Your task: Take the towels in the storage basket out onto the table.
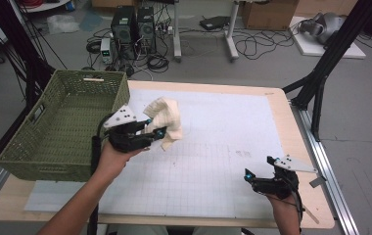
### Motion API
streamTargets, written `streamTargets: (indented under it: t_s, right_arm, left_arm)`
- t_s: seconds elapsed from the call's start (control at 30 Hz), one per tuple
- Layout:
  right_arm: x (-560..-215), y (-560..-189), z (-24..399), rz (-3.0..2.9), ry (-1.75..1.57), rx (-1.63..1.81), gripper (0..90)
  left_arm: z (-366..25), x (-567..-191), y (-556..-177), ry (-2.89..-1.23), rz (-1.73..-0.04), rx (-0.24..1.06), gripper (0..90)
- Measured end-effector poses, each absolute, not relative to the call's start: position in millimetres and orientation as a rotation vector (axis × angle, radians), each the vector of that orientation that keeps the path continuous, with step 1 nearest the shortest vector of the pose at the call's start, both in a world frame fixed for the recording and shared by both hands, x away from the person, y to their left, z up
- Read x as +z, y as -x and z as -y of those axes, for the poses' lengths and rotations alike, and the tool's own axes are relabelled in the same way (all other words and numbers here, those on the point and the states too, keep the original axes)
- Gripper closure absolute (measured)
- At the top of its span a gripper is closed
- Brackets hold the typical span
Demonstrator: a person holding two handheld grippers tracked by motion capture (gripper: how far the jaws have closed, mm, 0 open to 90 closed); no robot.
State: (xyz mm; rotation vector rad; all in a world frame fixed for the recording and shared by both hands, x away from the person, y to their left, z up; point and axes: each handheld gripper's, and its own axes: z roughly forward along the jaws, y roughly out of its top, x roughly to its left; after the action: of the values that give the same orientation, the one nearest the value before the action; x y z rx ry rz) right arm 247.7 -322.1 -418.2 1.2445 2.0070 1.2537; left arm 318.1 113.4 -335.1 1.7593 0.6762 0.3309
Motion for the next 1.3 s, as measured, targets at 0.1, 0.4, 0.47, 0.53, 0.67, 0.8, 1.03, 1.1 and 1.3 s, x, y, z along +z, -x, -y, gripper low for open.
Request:
streamTargets:
  t_s: [0.1,0.4,0.47,0.53,0.67,0.8,1.03,1.1,1.3]
  right_arm:
    - [-418.0,-247.7,322.2,-2.007,-1.240,1.249,2.5]
    - [-418.2,-247.9,322.0,-2.009,-1.246,1.246,2.5]
    - [-418.2,-248.2,322.6,-2.008,-1.238,1.242,2.5]
    - [-418.1,-247.9,323.0,-2.010,-1.239,1.242,2.5]
    - [-418.4,-248.0,323.7,-2.007,-1.244,1.242,2.5]
    - [-418.4,-248.3,324.3,-2.006,-1.243,1.244,2.5]
    - [-418.7,-248.0,325.2,-2.008,-1.247,1.242,2.5]
    - [-419.0,-247.9,325.8,-2.008,-1.251,1.240,2.5]
    - [-419.4,-248.1,326.7,-2.007,-1.250,1.235,2.5]
  left_arm:
    - [-101.7,-347.2,-318.6,-1.778,-0.675,0.308,64.3]
    - [-71.2,-378.3,-324.0,-1.868,-0.676,0.253,63.1]
    - [-64.2,-385.1,-325.5,-1.886,-0.681,0.232,62.9]
    - [-57.0,-391.7,-326.5,-1.915,-0.680,0.232,62.6]
    - [-46.0,-406.7,-330.2,-1.972,-0.694,0.218,62.1]
    - [-37.5,-417.5,-330.9,-2.013,-0.698,0.201,60.1]
    - [-36.1,-425.1,-333.9,-1.991,-0.772,0.190,36.7]
    - [-39.5,-421.9,-333.1,-1.973,-0.788,0.215,28.3]
    - [-61.0,-407.3,-329.5,-1.894,-0.826,0.250,21.1]
